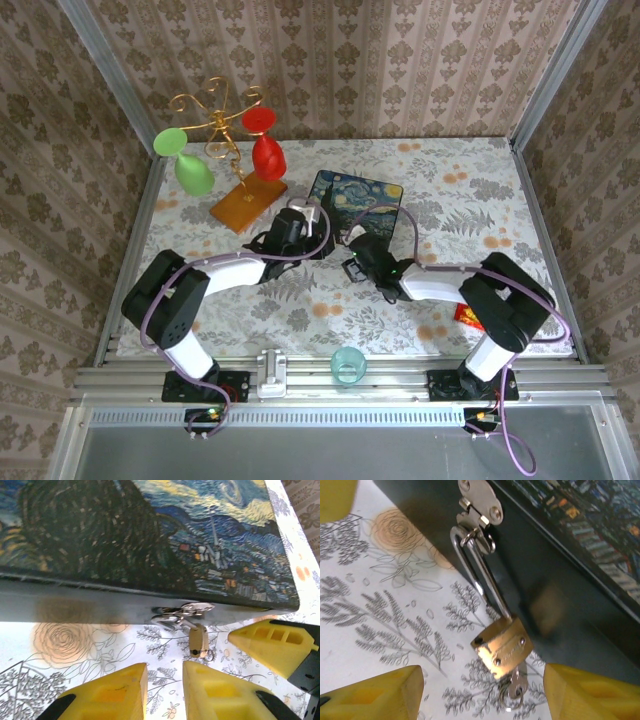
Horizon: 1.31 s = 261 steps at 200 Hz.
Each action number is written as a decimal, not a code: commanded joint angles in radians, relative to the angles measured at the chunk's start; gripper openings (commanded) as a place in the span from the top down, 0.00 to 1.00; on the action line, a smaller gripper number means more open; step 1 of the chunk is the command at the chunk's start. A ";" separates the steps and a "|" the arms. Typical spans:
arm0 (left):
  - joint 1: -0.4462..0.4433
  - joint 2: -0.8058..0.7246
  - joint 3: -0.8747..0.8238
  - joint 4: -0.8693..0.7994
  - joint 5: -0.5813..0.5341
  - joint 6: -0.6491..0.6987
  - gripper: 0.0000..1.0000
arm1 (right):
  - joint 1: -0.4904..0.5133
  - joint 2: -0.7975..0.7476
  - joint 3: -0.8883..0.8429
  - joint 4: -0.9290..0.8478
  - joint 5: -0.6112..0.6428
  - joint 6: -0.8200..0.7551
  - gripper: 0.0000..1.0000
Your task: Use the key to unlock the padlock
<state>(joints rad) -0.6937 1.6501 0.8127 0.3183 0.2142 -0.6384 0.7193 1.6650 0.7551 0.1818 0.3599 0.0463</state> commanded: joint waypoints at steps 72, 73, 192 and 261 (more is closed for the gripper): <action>0.017 -0.002 -0.031 0.054 0.036 -0.041 0.75 | 0.048 0.182 0.098 0.016 0.267 -0.080 0.46; 0.016 -0.001 -0.031 0.054 0.035 -0.041 0.75 | 0.048 0.183 0.100 0.016 0.266 -0.080 0.47; 0.017 -0.037 0.043 -0.035 0.047 0.020 0.75 | -0.138 -0.006 -0.071 0.081 -0.323 0.177 0.86; -0.022 -0.011 0.254 -0.240 0.015 0.211 0.74 | -0.278 0.013 -0.167 0.292 -0.629 0.434 0.89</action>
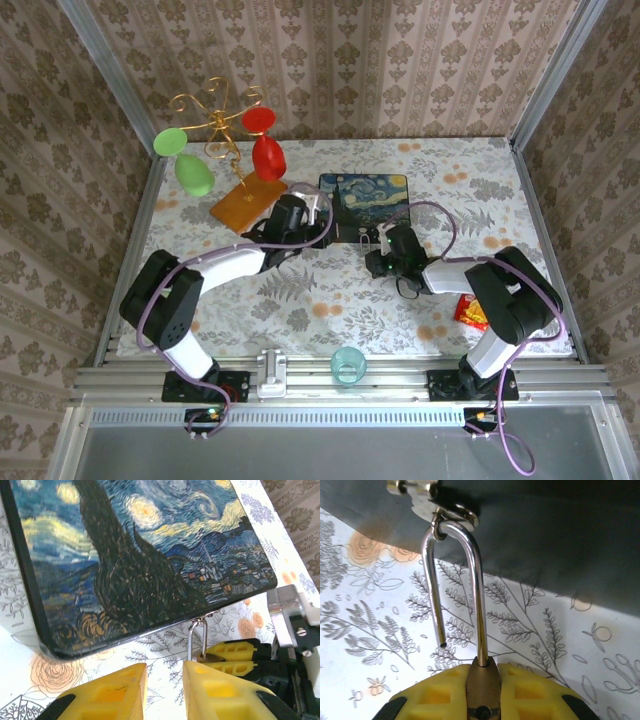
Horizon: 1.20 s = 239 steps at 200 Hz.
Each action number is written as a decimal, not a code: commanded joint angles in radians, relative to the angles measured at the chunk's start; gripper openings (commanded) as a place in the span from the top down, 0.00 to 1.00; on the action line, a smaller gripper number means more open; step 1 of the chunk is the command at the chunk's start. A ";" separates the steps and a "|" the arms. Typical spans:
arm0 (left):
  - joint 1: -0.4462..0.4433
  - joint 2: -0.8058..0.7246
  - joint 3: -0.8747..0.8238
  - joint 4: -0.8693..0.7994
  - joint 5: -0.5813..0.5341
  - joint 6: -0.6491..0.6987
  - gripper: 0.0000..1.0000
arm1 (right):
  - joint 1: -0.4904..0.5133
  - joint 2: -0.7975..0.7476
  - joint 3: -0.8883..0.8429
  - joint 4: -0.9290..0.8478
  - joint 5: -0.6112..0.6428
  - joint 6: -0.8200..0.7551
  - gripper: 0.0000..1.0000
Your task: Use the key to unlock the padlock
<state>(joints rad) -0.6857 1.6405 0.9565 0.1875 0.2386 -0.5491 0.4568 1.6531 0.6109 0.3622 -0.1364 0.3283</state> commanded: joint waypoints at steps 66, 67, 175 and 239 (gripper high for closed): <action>-0.056 0.238 0.417 -0.299 -0.052 0.365 0.71 | -0.025 0.141 -0.113 0.467 -0.185 0.433 0.90; -0.056 0.241 0.421 -0.301 -0.055 0.368 0.71 | -0.026 0.143 -0.114 0.472 -0.184 0.437 0.90; -0.069 0.387 0.451 -0.387 -0.220 0.515 0.71 | 0.081 0.401 -0.126 0.940 0.094 0.807 0.94; -0.046 0.369 0.360 -0.349 -0.183 0.499 0.77 | 0.095 0.337 -0.122 0.954 0.262 0.828 0.96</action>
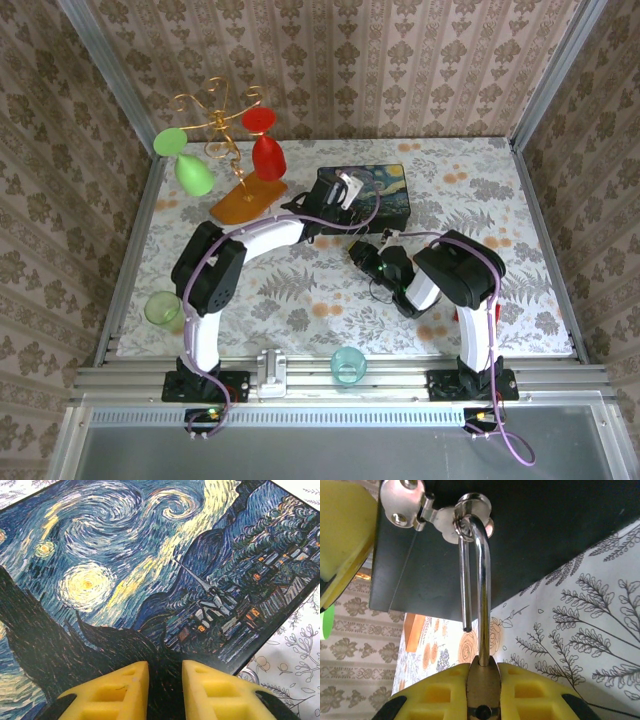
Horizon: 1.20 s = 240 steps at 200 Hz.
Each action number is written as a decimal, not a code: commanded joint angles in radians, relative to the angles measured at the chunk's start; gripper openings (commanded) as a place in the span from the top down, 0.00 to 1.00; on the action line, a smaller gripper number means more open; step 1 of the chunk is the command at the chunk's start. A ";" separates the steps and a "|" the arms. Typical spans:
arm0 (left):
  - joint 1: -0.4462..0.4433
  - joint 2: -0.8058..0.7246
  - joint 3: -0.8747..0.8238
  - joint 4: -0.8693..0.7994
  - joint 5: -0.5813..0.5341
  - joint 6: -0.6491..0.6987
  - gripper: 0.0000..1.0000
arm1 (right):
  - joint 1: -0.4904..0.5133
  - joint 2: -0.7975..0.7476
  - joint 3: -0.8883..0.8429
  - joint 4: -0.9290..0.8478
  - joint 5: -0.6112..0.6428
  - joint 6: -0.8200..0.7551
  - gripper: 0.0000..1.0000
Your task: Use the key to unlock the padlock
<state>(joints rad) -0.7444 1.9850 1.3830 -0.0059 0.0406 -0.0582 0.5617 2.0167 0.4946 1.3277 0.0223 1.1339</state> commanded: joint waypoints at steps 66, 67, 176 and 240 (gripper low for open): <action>0.015 0.028 -0.120 -0.149 0.023 0.022 0.81 | -0.020 -0.039 0.032 -0.006 0.119 -0.014 0.98; 0.015 0.028 -0.121 -0.149 0.024 0.022 0.81 | -0.018 -0.041 0.033 -0.007 0.123 -0.015 0.98; 0.018 0.026 -0.171 -0.110 0.056 0.039 0.82 | -0.035 -0.041 0.114 -0.007 0.150 0.041 1.00; 0.008 0.027 -0.197 -0.102 0.064 0.058 0.82 | -0.214 -0.015 0.111 -0.021 -0.076 0.024 1.00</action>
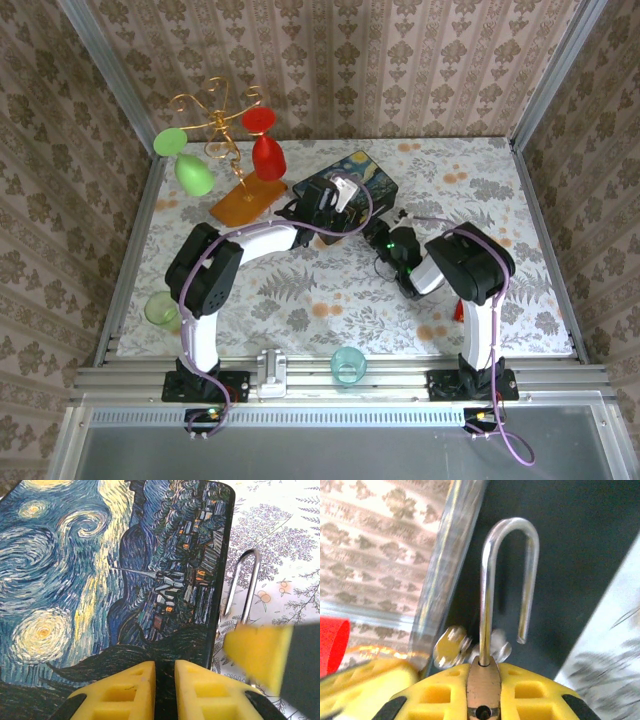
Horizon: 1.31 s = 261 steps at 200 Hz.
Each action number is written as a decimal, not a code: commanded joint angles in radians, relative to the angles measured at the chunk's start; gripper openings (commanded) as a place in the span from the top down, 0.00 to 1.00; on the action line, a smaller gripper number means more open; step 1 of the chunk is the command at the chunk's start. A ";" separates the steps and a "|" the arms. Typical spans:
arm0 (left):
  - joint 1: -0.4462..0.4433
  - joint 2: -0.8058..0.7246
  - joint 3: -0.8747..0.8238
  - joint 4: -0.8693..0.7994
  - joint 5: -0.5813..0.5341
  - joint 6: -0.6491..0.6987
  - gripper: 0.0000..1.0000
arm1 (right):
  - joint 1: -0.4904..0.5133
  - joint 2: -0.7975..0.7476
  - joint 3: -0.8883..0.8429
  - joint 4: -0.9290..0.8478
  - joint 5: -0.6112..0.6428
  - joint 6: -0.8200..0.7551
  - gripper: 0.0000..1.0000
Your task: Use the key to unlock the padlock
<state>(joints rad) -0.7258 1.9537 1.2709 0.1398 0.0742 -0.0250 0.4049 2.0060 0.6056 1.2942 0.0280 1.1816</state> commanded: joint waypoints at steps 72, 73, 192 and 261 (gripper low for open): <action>-0.028 0.007 -0.098 -0.304 0.004 0.068 0.81 | -0.201 -0.048 0.042 -0.209 -0.574 -0.035 1.00; -0.029 0.005 -0.099 -0.306 0.003 0.070 0.81 | -0.201 -0.049 0.042 -0.210 -0.589 -0.034 1.00; -0.097 -0.008 -0.015 -0.514 -0.369 0.172 0.41 | -0.279 -0.300 0.143 -1.393 -0.758 -0.538 0.92; -0.121 0.050 -0.021 -0.565 -0.645 0.136 0.33 | -0.290 -0.340 0.175 -1.579 -0.685 -0.624 0.86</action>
<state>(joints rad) -0.8791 1.9591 1.3510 -0.2218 -0.4805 0.1509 0.1223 1.6993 0.7597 -0.1055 -0.7105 0.6373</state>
